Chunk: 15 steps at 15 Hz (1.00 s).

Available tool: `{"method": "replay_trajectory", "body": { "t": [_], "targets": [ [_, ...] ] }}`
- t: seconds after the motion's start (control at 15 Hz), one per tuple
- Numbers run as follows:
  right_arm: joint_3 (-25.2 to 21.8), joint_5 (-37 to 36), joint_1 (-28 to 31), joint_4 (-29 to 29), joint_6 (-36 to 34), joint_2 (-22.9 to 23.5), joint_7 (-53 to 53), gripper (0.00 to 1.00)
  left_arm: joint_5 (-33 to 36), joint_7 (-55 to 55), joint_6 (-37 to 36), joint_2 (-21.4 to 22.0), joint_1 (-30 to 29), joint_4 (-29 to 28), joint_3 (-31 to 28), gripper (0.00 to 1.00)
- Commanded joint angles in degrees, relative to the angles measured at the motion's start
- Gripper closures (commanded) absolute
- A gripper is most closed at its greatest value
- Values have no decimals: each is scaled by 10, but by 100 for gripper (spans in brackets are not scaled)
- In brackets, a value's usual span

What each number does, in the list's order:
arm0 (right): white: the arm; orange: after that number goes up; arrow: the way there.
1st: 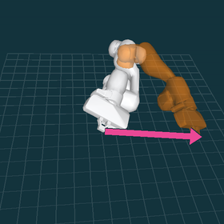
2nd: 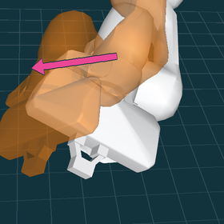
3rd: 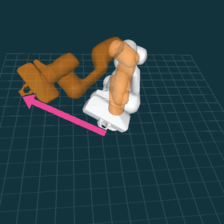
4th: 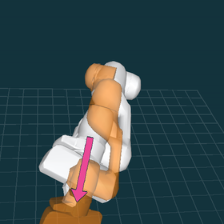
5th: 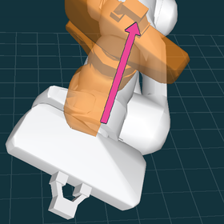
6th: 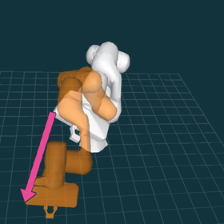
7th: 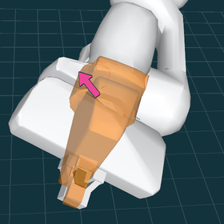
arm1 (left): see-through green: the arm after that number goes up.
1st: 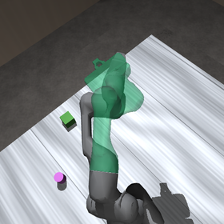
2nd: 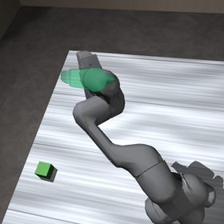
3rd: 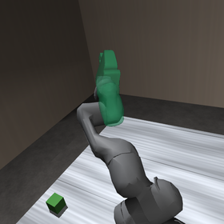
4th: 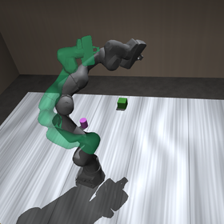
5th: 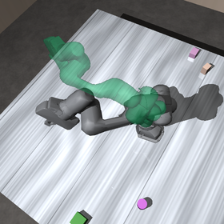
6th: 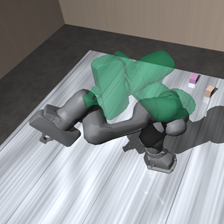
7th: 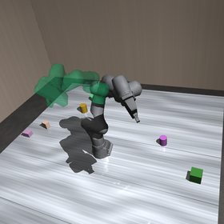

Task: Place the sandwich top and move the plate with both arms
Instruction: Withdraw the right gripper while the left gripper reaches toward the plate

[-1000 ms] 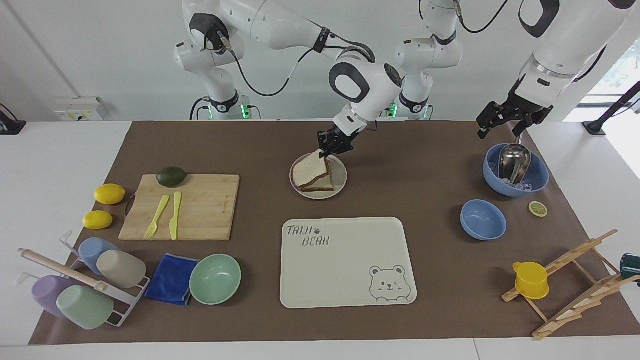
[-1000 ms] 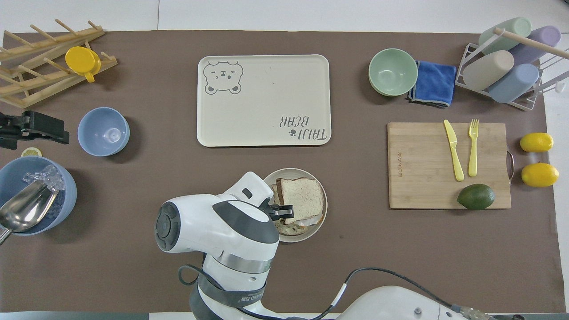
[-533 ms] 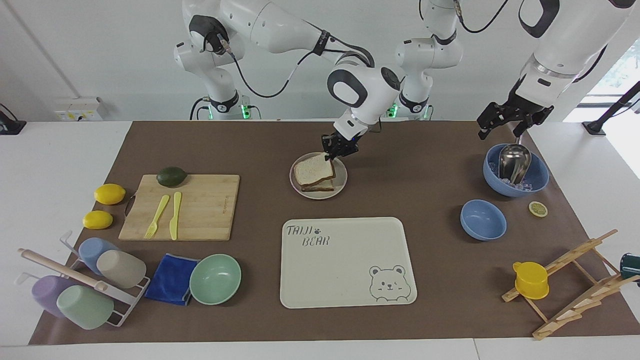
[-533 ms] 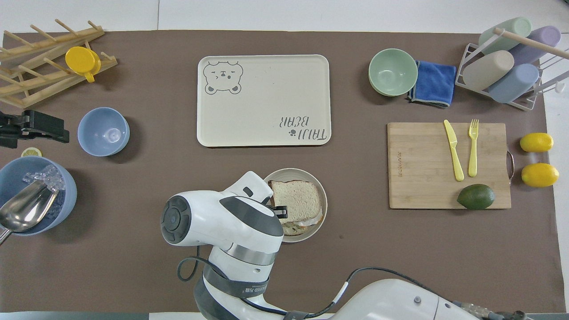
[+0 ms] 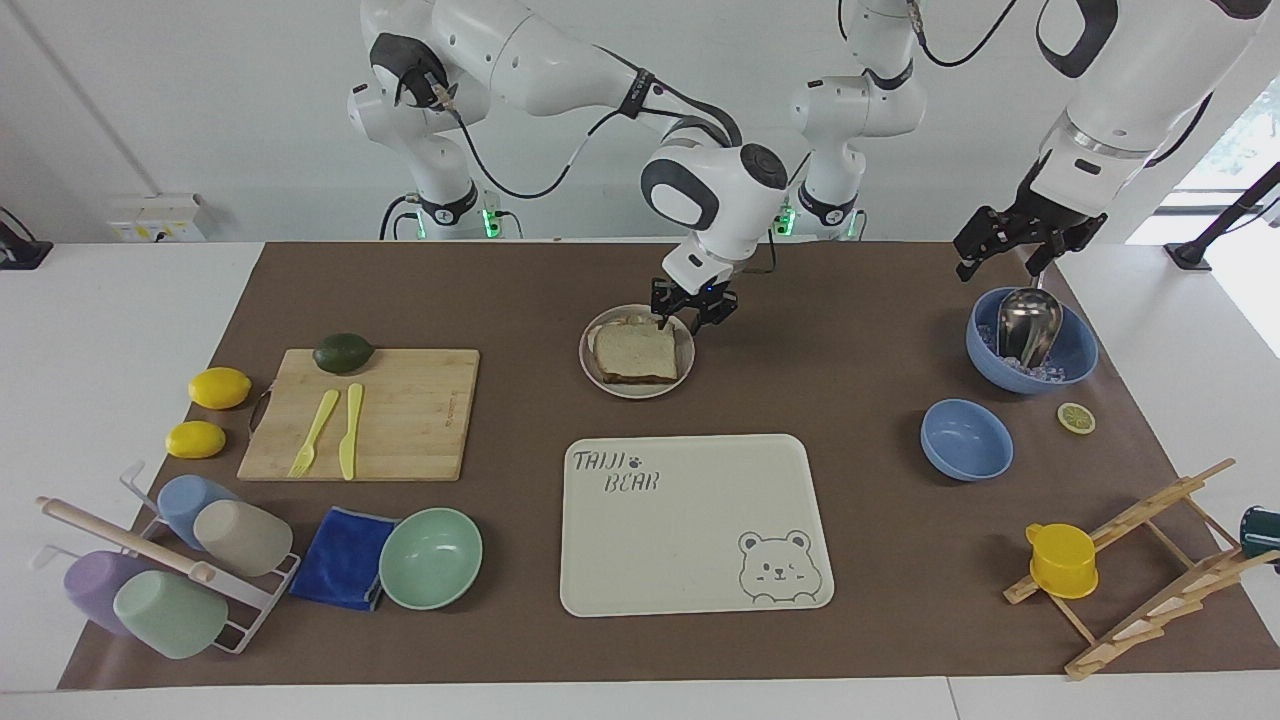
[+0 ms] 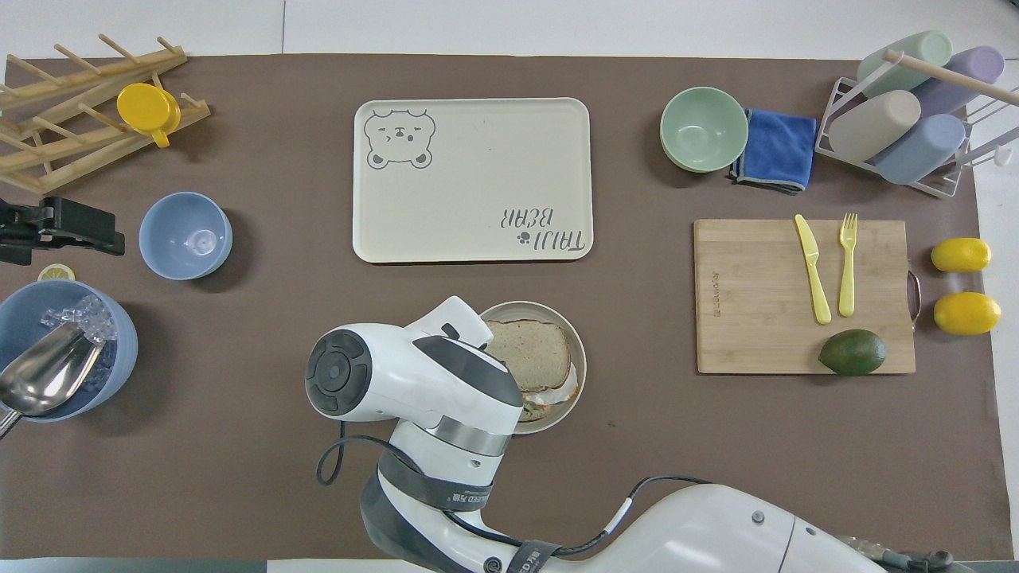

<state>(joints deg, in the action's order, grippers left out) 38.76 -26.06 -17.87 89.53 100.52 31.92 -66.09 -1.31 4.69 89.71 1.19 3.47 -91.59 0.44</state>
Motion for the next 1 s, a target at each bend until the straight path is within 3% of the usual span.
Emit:
{"method": "replay_trajectory", "body": {
  "t": [0.0,0.13,0.27,0.47,0.8,0.93],
  "targets": [
    [31,22,54,5,6,-15,-2,39,-4,7,46,37,-4,-63,3,0],
    [95,38,144,8,-16,-36,38,38,-4,7,60,46,0,-87,3,0],
    [169,37,236,3,-83,-39,96,37,-4,8,71,53,2,-105,4,0],
    [229,37,330,-8,-124,-39,141,37,-4,40,106,62,23,-150,10,0],
    [250,39,405,-9,-129,-42,191,35,-25,113,178,65,107,-229,11,0],
    [247,63,440,-14,-132,-44,265,33,-54,114,198,65,131,-255,11,0]
  ]
}}
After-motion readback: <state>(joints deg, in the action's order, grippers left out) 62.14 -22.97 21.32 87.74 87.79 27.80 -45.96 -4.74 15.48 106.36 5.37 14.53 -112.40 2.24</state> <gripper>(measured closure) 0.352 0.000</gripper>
